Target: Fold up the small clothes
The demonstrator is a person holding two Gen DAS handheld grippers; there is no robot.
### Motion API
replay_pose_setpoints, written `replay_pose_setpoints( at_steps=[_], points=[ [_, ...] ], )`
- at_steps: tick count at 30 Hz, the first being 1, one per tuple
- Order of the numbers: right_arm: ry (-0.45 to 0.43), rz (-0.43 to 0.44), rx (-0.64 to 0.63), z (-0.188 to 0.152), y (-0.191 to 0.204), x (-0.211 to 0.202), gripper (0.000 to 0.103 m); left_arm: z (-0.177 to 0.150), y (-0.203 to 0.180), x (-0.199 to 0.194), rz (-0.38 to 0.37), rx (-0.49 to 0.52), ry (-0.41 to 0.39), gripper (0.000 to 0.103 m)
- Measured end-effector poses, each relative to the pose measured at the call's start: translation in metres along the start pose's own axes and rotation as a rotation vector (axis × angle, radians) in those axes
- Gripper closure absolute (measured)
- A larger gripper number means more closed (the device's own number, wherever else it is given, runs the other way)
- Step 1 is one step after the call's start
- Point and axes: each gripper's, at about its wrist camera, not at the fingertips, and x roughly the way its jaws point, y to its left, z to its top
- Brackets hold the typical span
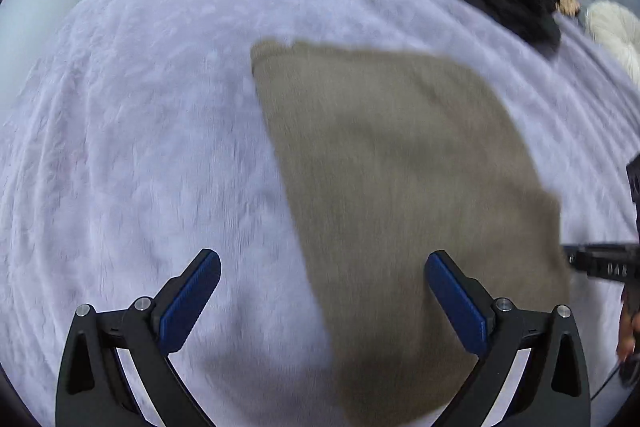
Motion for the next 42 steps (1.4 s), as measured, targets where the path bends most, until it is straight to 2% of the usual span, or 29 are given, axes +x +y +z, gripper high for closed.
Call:
replay_pose_setpoints(
  at_steps=[1, 3, 6, 7, 8, 10, 12, 13, 14, 15, 16, 17, 20, 21, 23, 26, 30, 31, 33, 34, 35, 42],
  points=[
    [0.023, 0.021, 0.042, -0.006, -0.011, 0.006, 0.098, -0.01, -0.001, 0.006, 0.008, -0.002, 0.027, 0.0],
    [-0.002, 0.158, 0.15, -0.019, -0.029, -0.002, 0.098, -0.025, 0.004, 0.009, -0.013, -0.043, 0.054, 0.0],
    [-0.058, 0.242, 0.167, -0.032, -0.029, -0.025, 0.094, -0.038, 0.01, 0.014, -0.052, -0.114, 0.088, 0.0],
    [-0.065, 0.258, 0.152, -0.035, -0.025, -0.033, 0.083, -0.04, 0.011, 0.014, -0.058, -0.126, 0.096, 0.0],
    [-0.07, 0.268, 0.141, -0.037, -0.021, -0.038, 0.059, -0.041, 0.011, 0.014, -0.058, -0.132, 0.1, 0.0],
    [-0.096, 0.292, 0.108, -0.039, -0.011, -0.046, 0.03, -0.042, 0.008, 0.01, -0.053, -0.122, 0.102, 0.0],
    [-0.099, 0.306, 0.056, -0.036, 0.002, -0.045, 0.033, -0.043, 0.005, 0.009, -0.045, -0.102, 0.106, 0.0],
    [-0.083, 0.309, 0.038, -0.034, 0.01, -0.041, 0.044, -0.045, 0.003, 0.007, -0.042, -0.095, 0.106, 0.0],
    [-0.059, 0.317, 0.023, -0.031, 0.016, -0.034, 0.059, -0.046, 0.001, 0.006, -0.039, -0.091, 0.105, 0.0],
    [-0.023, 0.298, 0.008, -0.027, 0.023, -0.025, 0.066, -0.046, 0.0, 0.005, -0.036, -0.089, 0.1, 0.0],
    [0.001, 0.265, -0.008, -0.029, 0.027, -0.021, 0.086, -0.046, -0.001, 0.002, -0.035, -0.088, 0.091, 0.0],
    [0.016, 0.189, -0.05, -0.029, 0.035, -0.016, 0.096, -0.046, -0.001, 0.0, -0.033, -0.087, 0.084, 0.0],
    [-0.009, 0.079, -0.085, -0.039, 0.034, -0.012, 0.097, -0.049, 0.0, 0.002, -0.02, -0.078, 0.09, 0.0],
    [0.001, 0.07, -0.058, -0.043, 0.029, -0.007, 0.097, -0.053, 0.0, 0.005, -0.022, -0.077, 0.105, 0.0],
    [0.02, 0.114, 0.037, -0.053, 0.01, -0.003, 0.097, -0.057, 0.0, 0.012, -0.028, -0.083, 0.133, 0.0],
    [-0.012, 0.199, 0.053, -0.054, 0.007, -0.014, 0.097, -0.057, 0.0, 0.009, -0.029, -0.099, 0.131, 0.0],
    [-0.026, 0.191, 0.084, -0.045, -0.004, -0.034, 0.093, -0.054, 0.001, 0.007, -0.029, -0.108, 0.15, 0.0],
    [-0.024, 0.187, 0.098, -0.044, -0.008, -0.035, 0.088, -0.053, 0.001, 0.004, -0.029, -0.108, 0.151, 0.0],
    [-0.018, 0.178, 0.116, -0.041, -0.009, -0.037, 0.07, -0.052, 0.003, -0.001, -0.031, -0.105, 0.149, 0.0],
    [-0.012, 0.165, 0.119, -0.042, -0.01, -0.038, 0.05, -0.052, 0.005, -0.004, -0.033, -0.103, 0.151, 0.0],
    [-0.008, 0.157, 0.117, -0.043, -0.009, -0.039, 0.04, -0.052, 0.005, -0.006, -0.034, -0.105, 0.158, 0.0],
    [0.024, 0.135, 0.122, -0.048, -0.001, -0.04, 0.039, -0.051, 0.013, -0.015, -0.025, -0.127, 0.163, 0.0]
  ],
)
